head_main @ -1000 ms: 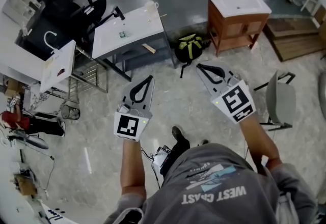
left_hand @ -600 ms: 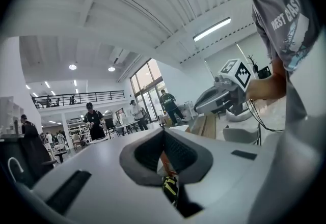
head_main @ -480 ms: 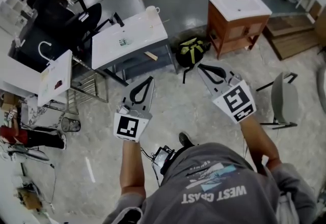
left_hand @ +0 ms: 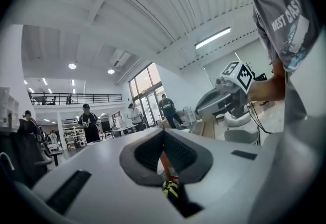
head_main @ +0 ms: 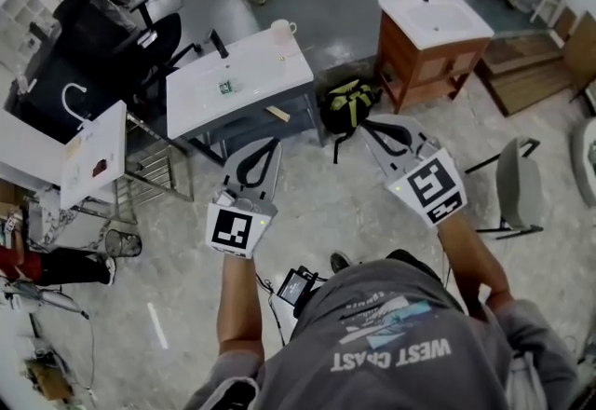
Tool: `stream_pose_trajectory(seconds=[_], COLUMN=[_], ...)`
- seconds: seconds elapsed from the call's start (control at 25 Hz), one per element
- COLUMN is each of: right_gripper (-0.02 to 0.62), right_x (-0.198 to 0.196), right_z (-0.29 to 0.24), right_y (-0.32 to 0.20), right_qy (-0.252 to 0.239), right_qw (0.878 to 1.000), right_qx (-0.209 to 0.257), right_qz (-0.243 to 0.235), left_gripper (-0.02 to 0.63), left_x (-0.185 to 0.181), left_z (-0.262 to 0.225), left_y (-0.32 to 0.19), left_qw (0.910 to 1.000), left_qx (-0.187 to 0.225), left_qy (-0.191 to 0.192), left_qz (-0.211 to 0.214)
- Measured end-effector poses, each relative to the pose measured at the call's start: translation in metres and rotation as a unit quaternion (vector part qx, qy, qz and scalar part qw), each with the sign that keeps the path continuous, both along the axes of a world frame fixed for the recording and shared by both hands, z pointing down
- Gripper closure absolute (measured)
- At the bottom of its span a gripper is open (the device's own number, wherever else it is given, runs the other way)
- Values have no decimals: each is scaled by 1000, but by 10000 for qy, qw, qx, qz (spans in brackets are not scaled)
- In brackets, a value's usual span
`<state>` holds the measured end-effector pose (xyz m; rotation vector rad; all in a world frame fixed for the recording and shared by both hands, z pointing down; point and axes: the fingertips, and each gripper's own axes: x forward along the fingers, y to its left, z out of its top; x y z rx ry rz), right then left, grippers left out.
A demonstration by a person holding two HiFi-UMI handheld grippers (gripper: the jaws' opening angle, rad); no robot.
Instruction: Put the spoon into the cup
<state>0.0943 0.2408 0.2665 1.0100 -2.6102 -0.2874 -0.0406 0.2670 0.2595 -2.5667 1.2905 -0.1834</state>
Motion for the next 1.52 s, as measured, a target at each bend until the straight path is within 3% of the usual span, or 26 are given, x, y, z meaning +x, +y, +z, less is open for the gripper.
stream_pose_trajectory(seconds=[0.36, 0.88, 1.52], right_gripper=[563, 563, 563], right_x=[-27, -53, -48], right_z=[2, 4, 21], right_y=[-14, -56, -154], right_qy=[97, -10, -124], right_qw=[9999, 9994, 9965], right_qx=[-87, -191, -507], right_qz=[18, -278, -653], left_gripper=[604, 604, 604], left_x=[-23, -43, -30], left_z=[4, 7, 24], left_y=[-11, -38, -126], left_qw=[9999, 9996, 9975], left_qx=[-11, -102, -414], left_qy=[131, 154, 96], left_qz=[78, -209, -559])
